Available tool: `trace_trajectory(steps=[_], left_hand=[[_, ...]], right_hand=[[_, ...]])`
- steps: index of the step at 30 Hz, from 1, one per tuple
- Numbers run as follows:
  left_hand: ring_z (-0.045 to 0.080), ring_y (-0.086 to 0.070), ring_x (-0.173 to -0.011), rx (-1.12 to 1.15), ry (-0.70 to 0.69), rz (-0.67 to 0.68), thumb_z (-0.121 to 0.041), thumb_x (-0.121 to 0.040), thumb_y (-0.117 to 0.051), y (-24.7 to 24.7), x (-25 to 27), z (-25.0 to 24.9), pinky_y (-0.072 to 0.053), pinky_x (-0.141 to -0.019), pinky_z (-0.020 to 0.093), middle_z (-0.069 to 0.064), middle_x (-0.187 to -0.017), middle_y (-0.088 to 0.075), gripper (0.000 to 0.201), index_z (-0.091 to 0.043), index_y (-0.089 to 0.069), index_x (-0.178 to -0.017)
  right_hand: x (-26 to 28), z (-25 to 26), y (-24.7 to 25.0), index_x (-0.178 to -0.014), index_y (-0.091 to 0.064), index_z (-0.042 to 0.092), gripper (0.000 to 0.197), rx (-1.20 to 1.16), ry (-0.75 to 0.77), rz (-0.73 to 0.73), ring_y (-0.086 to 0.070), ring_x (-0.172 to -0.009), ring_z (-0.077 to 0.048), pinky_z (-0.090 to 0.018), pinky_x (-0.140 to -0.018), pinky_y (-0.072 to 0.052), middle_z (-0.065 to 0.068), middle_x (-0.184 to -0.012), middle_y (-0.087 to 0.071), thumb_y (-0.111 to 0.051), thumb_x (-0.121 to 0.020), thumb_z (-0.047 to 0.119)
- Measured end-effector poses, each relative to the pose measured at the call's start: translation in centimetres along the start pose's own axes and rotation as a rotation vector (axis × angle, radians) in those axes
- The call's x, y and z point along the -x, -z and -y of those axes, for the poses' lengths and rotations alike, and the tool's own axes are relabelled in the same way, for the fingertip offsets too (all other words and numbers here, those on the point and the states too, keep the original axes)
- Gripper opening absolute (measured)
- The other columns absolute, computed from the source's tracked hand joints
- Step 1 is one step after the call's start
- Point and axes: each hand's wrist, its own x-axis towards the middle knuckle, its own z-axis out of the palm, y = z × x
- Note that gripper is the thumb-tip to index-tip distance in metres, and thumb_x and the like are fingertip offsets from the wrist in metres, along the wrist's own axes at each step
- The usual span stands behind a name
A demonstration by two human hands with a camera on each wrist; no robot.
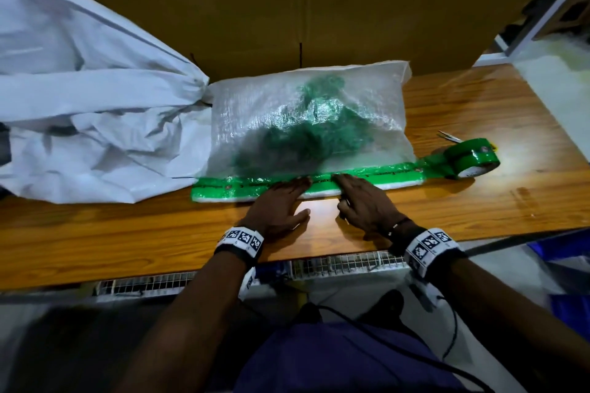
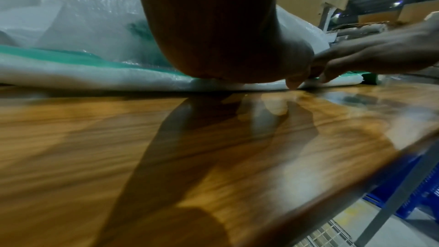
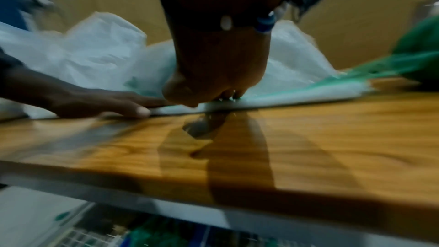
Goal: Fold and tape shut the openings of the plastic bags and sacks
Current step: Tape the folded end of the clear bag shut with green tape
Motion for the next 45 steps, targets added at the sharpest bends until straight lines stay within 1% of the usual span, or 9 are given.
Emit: trace_trajectory(steps=[9,13,15,20,22,27,36,40,45], left_hand=[[0.032,-0.044,-0.144,0.007,0.019,-0.024,-0.056,-0.099,-0.055,0.0,-0.2,0.0,-0.033,-0.12,0.043,0.001,-0.167,-0.035,0.077,-0.033,-0.023,-0.166],[0.034,-0.057,-0.131,-0.013,0.054,-0.11,-0.051,-0.097,-0.056,0.4,-0.6,-2.7,-0.042,-0.111,0.042,0.012,-0.154,-0.054,0.069,-0.017,-0.045,-0.156],[0.035,-0.061,-0.125,0.018,0.052,-0.154,-0.042,-0.095,-0.058,0.3,-1.5,-5.1,-0.046,-0.107,0.043,0.016,-0.146,-0.06,0.063,-0.01,-0.052,-0.149],[0.028,-0.044,-0.146,0.065,-0.032,-0.032,-0.047,-0.098,-0.049,-1.3,-5.7,-10.2,-0.032,-0.121,0.042,0.009,-0.161,-0.045,0.069,-0.013,-0.042,-0.157],[0.027,-0.044,-0.146,0.058,0.02,-0.019,-0.045,-0.099,-0.052,-1.6,-6.2,-10.8,-0.03,-0.122,0.04,0.007,-0.163,-0.043,0.067,-0.015,-0.041,-0.158],[0.025,-0.039,-0.149,0.025,0.031,-0.042,-0.042,-0.098,-0.055,-2.2,-5.8,-10.7,-0.026,-0.125,0.04,0.006,-0.166,-0.037,0.072,-0.016,-0.035,-0.162],[0.026,-0.042,-0.148,0.087,0.114,-0.087,-0.039,-0.098,-0.056,-2.4,-6.1,-12.1,-0.027,-0.125,0.043,0.007,-0.164,-0.042,0.068,-0.015,-0.04,-0.159],[0.027,-0.052,-0.14,0.15,0.177,-0.123,-0.038,-0.093,-0.057,-1.7,-6.3,-13.3,-0.035,-0.12,0.042,0.008,-0.157,-0.051,0.063,-0.015,-0.052,-0.152],[0.028,-0.058,-0.134,0.206,0.273,-0.13,-0.05,-0.085,-0.048,-2.1,-6.9,-13.7,-0.043,-0.115,0.042,0.005,-0.152,-0.057,0.07,-0.022,-0.057,-0.148]], right_hand=[[4.2,-6.8,3.1,-0.147,-0.048,0.013,0.068,0.04,-0.18,-0.056,-0.063,-0.115,-0.037,-0.048,-0.084,-0.057,-0.016,-0.137,-0.062,-0.053,-0.086,0.044],[4.1,-5.6,1.7,-0.128,-0.049,0.011,0.058,0.04,-0.176,-0.061,-0.058,-0.095,-0.037,-0.047,-0.077,-0.05,-0.014,-0.116,-0.058,-0.048,-0.085,0.049],[4.3,-5.2,1.6,-0.128,-0.049,0.007,0.059,0.049,-0.167,-0.058,-0.057,-0.1,-0.037,-0.046,-0.083,-0.047,-0.016,-0.12,-0.058,-0.047,-0.085,0.049],[5.1,-5.4,1.7,-0.147,-0.047,-0.001,0.079,0.066,-0.136,-0.042,-0.047,-0.141,-0.038,-0.05,-0.109,-0.044,-0.021,-0.153,-0.051,-0.042,-0.086,0.049],[5.4,-6.1,2.3,-0.152,-0.045,0.003,0.08,0.055,-0.161,-0.055,-0.045,-0.145,-0.035,-0.049,-0.108,-0.047,-0.018,-0.156,-0.05,-0.046,-0.085,0.047],[6.5,-9.0,3.8,-0.135,-0.048,0.015,0.058,0.053,-0.197,-0.127,-0.062,-0.103,-0.037,-0.044,-0.073,-0.055,-0.012,-0.126,-0.06,-0.059,-0.084,0.039],[7.3,-11.1,3.9,-0.136,-0.048,0.005,0.058,-0.045,-0.139,-0.163,-0.058,-0.108,-0.035,-0.041,-0.077,-0.053,-0.018,-0.125,-0.058,-0.067,-0.085,0.026],[6.4,-12.0,4.4,-0.118,-0.051,0.01,0.046,-0.011,-0.132,-0.144,-0.057,-0.093,-0.033,-0.034,-0.066,-0.037,-0.012,-0.106,-0.057,-0.065,-0.084,0.036],[5.3,-12.7,5.1,-0.106,-0.051,0.01,0.043,-0.026,-0.132,-0.137,-0.058,-0.078,-0.037,-0.039,-0.064,-0.032,-0.015,-0.092,-0.061,-0.058,-0.081,0.044]])
